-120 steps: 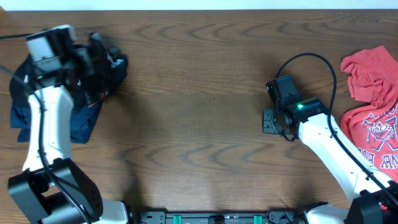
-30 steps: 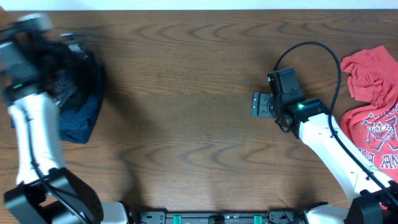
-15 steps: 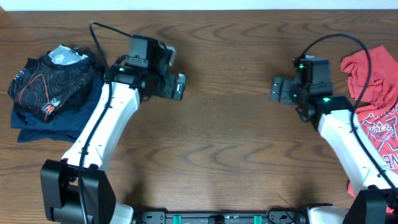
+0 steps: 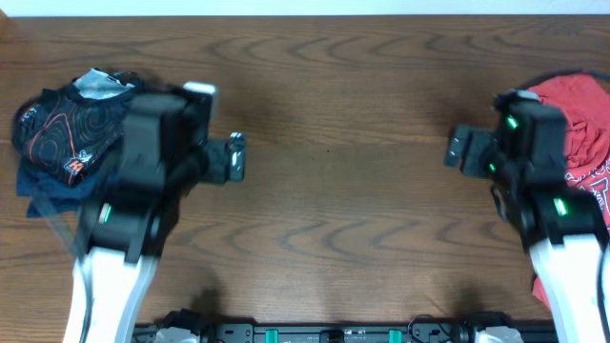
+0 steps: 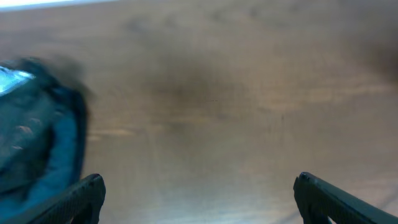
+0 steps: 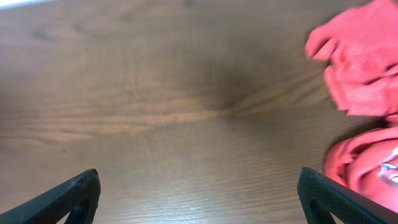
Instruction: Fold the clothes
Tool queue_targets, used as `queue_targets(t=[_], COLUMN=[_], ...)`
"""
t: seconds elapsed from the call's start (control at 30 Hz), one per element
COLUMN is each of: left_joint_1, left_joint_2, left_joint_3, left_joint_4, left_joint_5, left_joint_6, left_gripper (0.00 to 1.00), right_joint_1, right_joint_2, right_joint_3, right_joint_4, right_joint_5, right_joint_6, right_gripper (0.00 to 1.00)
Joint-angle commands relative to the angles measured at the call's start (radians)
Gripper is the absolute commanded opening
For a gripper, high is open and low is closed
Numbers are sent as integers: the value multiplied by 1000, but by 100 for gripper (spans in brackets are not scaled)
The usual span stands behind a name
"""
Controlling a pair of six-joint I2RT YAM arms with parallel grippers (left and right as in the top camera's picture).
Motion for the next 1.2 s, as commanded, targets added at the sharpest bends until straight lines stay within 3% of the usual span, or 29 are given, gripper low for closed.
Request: queue_targets(t=[0.0, 0.13, 0.3, 0.93, 1.03, 1.17], left_joint_1=[2, 2, 2, 2, 2, 2], left_joint_2=[-136, -283, -349, -342, -342, -342], left_joint_3=[-100, -200, -213, -213, -213, -213], left_joint_4=[39, 126, 136, 45, 45, 45], left_joint_5=[-39, -39, -28, -28, -28, -28], left_joint_6=[-47, -46, -50, -50, -50, -50], left_gripper=[98, 98, 98, 98, 98, 98], right_joint_1=[21, 25, 25, 25, 25, -7], right_joint_2=[-171, -369, -493, -507, -508, -562], right_joint_3=[-77, -170, -215, -216, -216, -245], right_joint_4=[-10, -3, -30, -406, -369, -226], right_joint_5=[83, 153, 140, 151, 138, 97], right_joint_6=[31, 27, 31, 31, 28, -92], right_gripper=[99, 99, 99, 99, 99, 99])
